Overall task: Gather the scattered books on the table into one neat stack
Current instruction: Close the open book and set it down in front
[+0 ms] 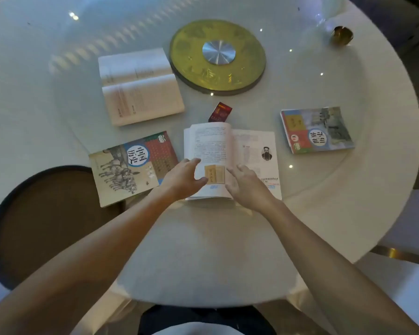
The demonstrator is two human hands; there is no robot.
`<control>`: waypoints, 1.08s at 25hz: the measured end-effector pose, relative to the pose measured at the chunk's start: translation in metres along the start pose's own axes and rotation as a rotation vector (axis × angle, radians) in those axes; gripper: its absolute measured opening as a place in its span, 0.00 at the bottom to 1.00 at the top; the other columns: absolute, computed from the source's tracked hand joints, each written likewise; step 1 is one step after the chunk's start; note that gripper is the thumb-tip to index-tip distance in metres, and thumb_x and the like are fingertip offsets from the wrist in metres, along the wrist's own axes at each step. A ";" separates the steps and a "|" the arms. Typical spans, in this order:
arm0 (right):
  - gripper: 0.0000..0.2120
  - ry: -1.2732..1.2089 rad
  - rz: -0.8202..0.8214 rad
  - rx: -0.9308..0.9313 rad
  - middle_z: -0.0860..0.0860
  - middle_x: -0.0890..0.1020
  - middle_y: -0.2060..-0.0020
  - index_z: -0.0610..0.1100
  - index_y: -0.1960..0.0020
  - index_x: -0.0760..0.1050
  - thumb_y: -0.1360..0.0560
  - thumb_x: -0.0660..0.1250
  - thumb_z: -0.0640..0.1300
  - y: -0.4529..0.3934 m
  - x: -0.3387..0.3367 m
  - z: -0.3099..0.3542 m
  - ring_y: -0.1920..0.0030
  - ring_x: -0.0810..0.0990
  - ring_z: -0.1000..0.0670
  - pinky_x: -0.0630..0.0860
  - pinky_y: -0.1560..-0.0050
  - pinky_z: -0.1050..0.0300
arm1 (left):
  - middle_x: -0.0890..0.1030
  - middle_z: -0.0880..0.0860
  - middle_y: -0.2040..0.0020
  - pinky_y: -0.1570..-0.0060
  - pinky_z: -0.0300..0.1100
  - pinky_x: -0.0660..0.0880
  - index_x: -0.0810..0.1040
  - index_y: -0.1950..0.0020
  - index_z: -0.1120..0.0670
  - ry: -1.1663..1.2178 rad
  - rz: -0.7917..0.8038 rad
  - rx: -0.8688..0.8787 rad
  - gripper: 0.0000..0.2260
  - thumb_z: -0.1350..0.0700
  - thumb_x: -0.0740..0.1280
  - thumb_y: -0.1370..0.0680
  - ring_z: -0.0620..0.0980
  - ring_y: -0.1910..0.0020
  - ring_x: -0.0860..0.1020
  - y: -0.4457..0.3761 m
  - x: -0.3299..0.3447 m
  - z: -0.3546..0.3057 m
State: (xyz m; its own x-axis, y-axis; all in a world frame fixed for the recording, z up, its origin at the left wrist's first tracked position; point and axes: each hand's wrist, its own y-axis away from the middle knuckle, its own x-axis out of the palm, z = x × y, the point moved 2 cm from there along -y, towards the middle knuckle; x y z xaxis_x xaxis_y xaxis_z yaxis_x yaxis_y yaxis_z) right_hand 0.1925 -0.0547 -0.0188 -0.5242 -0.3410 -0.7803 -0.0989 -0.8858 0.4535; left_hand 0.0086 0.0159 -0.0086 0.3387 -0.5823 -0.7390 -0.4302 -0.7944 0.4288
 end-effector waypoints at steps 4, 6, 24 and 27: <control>0.28 0.041 0.013 0.021 0.45 0.60 0.18 0.49 0.19 0.61 0.19 0.61 0.46 -0.008 0.009 -0.029 0.19 0.56 0.42 0.58 0.22 0.42 | 0.69 0.61 0.28 0.33 0.49 0.68 0.60 0.21 0.56 0.167 -0.029 -0.167 0.33 0.48 0.68 0.22 0.57 0.29 0.69 -0.004 0.030 0.009; 0.28 0.080 0.002 0.051 0.44 0.59 0.18 0.50 0.19 0.62 0.19 0.60 0.45 -0.014 0.013 -0.046 0.19 0.56 0.41 0.57 0.21 0.41 | 0.69 0.61 0.30 0.33 0.51 0.68 0.59 0.21 0.57 0.201 -0.054 -0.259 0.35 0.47 0.69 0.23 0.59 0.30 0.69 -0.010 0.045 0.017; 0.20 -0.369 -0.218 0.530 0.40 0.75 0.37 0.39 0.36 0.74 0.26 0.68 0.44 -0.029 0.002 -0.149 0.37 0.74 0.38 0.74 0.35 0.44 | 0.84 0.48 0.45 0.63 0.26 0.77 0.79 0.36 0.53 0.866 0.034 -0.338 0.23 0.55 0.80 0.30 0.37 0.53 0.81 -0.046 0.084 -0.022; 0.07 -0.532 -0.240 0.547 0.42 0.81 0.52 0.40 0.51 0.78 0.26 0.64 0.40 -0.033 -0.003 -0.158 0.52 0.78 0.42 0.76 0.53 0.51 | 0.84 0.49 0.42 0.55 0.33 0.80 0.76 0.34 0.52 0.839 0.048 -0.249 0.30 0.52 0.82 0.33 0.42 0.48 0.83 -0.057 0.089 -0.043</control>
State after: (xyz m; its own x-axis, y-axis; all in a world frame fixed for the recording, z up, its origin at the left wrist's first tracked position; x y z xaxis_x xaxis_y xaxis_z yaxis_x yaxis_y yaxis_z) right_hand 0.3312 -0.0744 -0.0995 -0.7554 0.1579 -0.6360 -0.5891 -0.5888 0.5534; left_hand 0.0994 0.0014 -0.0764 0.8710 -0.4728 -0.1332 -0.2976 -0.7236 0.6227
